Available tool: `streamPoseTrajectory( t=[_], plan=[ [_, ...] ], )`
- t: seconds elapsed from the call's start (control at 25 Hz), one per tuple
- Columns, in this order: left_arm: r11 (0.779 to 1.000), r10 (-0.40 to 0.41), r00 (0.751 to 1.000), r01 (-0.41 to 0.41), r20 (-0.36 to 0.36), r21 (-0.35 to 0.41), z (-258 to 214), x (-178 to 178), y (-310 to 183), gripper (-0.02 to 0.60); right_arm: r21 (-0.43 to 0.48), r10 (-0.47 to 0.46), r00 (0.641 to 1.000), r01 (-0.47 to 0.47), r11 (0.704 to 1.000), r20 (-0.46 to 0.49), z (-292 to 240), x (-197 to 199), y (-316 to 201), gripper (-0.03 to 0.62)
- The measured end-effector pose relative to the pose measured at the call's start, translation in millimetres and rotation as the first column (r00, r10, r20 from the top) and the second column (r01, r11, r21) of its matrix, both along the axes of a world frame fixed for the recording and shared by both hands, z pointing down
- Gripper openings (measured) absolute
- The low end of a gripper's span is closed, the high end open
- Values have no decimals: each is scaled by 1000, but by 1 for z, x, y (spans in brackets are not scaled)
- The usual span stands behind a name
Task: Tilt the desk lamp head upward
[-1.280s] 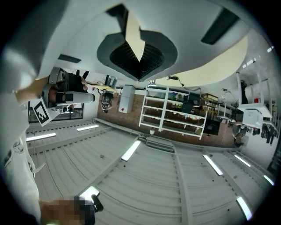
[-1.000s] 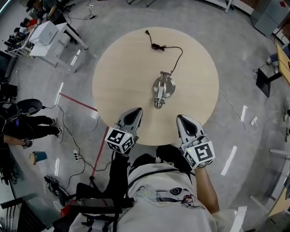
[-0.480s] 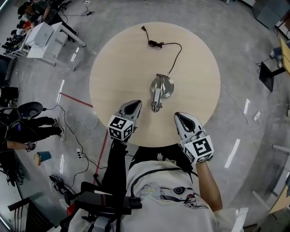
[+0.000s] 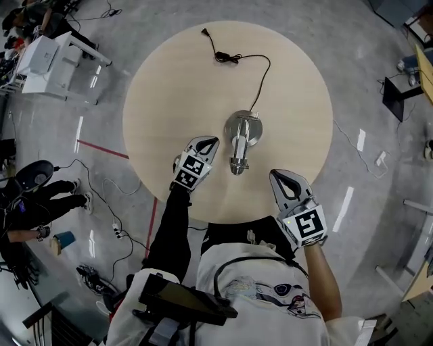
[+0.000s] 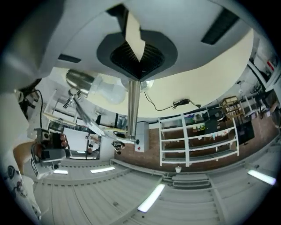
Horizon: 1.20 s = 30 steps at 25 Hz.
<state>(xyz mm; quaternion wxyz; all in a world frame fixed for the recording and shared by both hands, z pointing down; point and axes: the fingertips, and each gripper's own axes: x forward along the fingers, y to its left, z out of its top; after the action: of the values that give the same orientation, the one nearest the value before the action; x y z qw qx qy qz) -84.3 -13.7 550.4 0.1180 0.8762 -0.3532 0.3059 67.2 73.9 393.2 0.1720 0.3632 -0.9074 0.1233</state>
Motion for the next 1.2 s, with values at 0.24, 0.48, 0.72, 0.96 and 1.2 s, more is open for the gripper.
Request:
streamPoseTrajectory(
  t=[0.24,0.48,0.72,0.96,1.2],
  plan=[
    [987,163,978,-163,131,-15,45,10,-20,-9,18,-97,986,101,995,-138,25,-28,-18,3],
    [958,288,945,-285,158,-41,78,31,-37,-9,-10,-102,984,101,995,-148,37,-42,-31,3],
    [933,359,929,-354,86,-68,98,51,-44,-9,-3,-137,970,140,990,-202,45,-48,-37,3],
    [913,401,914,-392,65,-114,112,53,-39,-9,42,-252,925,274,961,-283,46,-61,-41,3],
    [909,406,912,-397,51,-128,112,58,-41,-9,97,-390,791,487,868,-472,52,-64,-39,29]
  ],
)
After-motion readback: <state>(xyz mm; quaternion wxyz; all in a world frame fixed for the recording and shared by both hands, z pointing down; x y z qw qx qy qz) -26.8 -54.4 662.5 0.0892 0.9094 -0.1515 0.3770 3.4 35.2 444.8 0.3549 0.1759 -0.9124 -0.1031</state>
